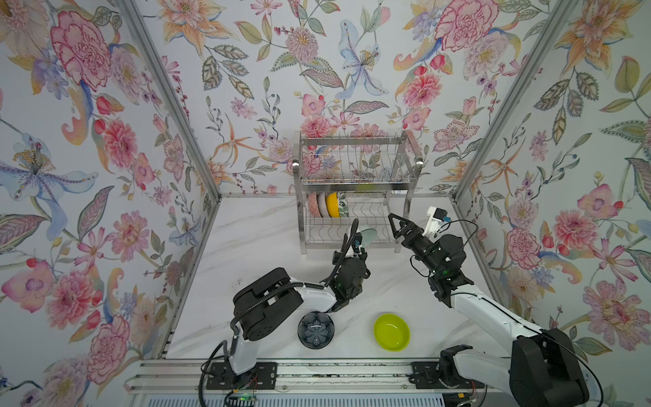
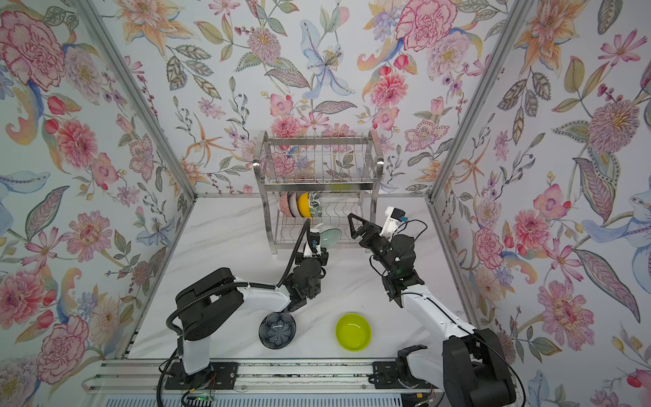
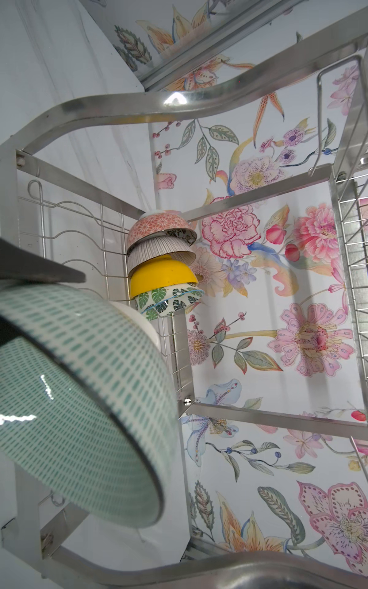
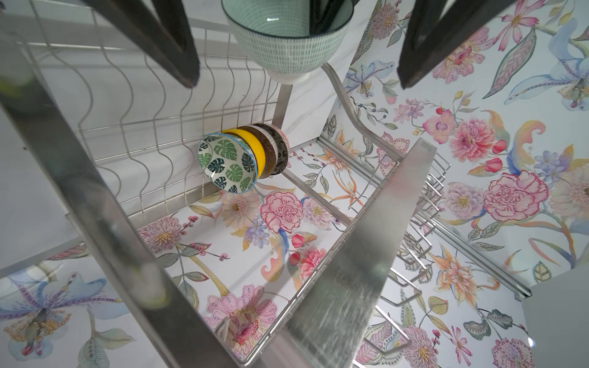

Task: Load bowls into a dish rack
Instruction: Place the bowl in the dish rack.

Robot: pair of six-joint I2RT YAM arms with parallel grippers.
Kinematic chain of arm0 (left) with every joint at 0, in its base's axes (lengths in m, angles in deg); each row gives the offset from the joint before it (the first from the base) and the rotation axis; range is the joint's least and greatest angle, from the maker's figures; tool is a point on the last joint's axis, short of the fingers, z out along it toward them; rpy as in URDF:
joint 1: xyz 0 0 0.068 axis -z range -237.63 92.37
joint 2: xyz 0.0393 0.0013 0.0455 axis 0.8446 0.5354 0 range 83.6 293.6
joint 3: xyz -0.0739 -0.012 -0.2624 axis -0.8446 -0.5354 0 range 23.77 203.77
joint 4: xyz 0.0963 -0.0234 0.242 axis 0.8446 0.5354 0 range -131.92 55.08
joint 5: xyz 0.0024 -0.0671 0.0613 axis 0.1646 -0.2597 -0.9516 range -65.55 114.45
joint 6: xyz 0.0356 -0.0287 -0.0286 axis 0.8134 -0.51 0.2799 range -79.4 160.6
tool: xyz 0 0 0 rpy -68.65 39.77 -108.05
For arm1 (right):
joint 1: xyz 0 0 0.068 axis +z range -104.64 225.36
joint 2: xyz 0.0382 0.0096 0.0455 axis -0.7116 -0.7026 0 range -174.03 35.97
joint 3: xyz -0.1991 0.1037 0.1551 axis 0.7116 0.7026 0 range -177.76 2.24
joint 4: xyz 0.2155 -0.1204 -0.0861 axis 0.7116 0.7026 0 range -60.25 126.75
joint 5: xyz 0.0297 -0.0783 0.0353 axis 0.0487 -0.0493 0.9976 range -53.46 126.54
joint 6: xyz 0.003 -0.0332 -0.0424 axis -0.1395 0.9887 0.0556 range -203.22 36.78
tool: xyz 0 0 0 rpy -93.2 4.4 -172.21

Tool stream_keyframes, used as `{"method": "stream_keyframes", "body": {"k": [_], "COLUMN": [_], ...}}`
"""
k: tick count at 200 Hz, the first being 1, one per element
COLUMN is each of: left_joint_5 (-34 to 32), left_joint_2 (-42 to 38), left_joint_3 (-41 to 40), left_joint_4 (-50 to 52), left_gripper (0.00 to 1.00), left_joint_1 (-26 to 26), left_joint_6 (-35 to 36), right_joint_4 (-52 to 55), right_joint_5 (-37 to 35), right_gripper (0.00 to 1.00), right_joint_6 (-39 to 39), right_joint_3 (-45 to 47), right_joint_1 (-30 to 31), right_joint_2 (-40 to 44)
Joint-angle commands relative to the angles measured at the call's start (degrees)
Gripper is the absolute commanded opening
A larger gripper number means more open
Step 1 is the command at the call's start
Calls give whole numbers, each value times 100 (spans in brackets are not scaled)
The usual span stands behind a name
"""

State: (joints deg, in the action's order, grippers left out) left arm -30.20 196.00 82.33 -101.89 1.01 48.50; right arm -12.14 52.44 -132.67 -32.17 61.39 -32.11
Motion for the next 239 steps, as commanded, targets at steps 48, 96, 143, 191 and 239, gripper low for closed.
{"method": "stream_keyframes", "body": {"k": [48, 96, 143, 191, 239], "left_joint_5": [-749, -626, -579, -444, -406], "left_joint_2": [331, 528, 646, 696, 853], "left_joint_3": [504, 763, 959, 1070, 1200], "left_joint_4": [-1326, -1126, -1037, -782, -769], "left_gripper": [0, 0, 0, 0, 0], "left_joint_1": [-36, -36, -36, 4, 96], "left_joint_6": [1032, 999, 1070, 857, 871], "right_joint_4": [-215, -362, -697, -1411, -1540], "right_joint_5": [1262, 1589, 1833, 2168, 2228], "right_gripper": [95, 87, 79, 67, 62], "right_joint_6": [-1305, -1582, -1850, -2281, -2332], "right_joint_3": [-384, -461, -470, -485, -521], "right_joint_1": [-179, -179, -160, -114, -87], "right_joint_2": [-563, -656, -846, -1233, -1392]}}
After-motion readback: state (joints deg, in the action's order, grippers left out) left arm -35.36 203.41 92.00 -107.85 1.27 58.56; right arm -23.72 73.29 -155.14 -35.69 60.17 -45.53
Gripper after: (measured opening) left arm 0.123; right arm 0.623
